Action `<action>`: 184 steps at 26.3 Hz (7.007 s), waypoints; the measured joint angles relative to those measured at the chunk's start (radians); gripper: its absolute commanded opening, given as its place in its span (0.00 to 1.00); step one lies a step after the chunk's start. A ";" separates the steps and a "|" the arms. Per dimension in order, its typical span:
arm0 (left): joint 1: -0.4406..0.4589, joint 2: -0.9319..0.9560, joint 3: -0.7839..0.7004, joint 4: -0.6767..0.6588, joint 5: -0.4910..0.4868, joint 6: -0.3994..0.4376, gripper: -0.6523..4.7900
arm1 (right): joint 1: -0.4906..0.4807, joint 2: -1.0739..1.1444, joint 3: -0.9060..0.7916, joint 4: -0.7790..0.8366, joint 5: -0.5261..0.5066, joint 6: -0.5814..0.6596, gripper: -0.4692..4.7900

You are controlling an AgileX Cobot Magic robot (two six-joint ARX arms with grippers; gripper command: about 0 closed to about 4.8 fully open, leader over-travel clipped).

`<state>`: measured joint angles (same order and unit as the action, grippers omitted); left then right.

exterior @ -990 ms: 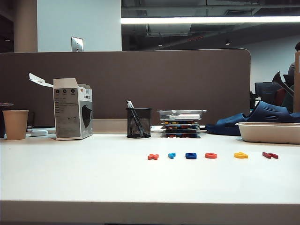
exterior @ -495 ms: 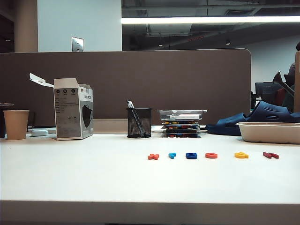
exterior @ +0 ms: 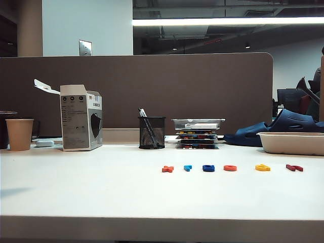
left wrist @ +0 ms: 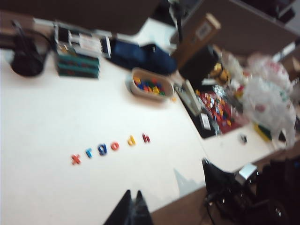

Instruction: Select the appropriate letters from the row of letter magnets placed on the table to arrange into the word "dog".

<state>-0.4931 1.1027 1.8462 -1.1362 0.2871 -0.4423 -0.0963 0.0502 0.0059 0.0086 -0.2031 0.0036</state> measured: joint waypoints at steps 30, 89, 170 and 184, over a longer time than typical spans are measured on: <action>-0.665 0.291 0.000 -0.035 -0.824 -0.450 0.11 | 0.000 0.000 0.000 -0.023 0.024 0.023 0.09; -0.665 0.290 0.000 -0.034 -0.826 -0.450 0.11 | 0.387 1.806 1.539 -1.011 0.137 0.210 0.67; -0.665 0.290 0.000 -0.034 -0.826 -0.450 0.11 | 0.371 1.878 1.352 -0.743 0.187 0.202 0.46; -0.665 0.290 0.000 -0.034 -0.826 -0.450 0.11 | 0.370 1.878 1.351 -0.746 0.192 0.202 0.36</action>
<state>-1.1584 1.3930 1.8462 -1.1702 -0.5392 -0.8925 0.2737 1.9282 1.3571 -0.7376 -0.0113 0.2058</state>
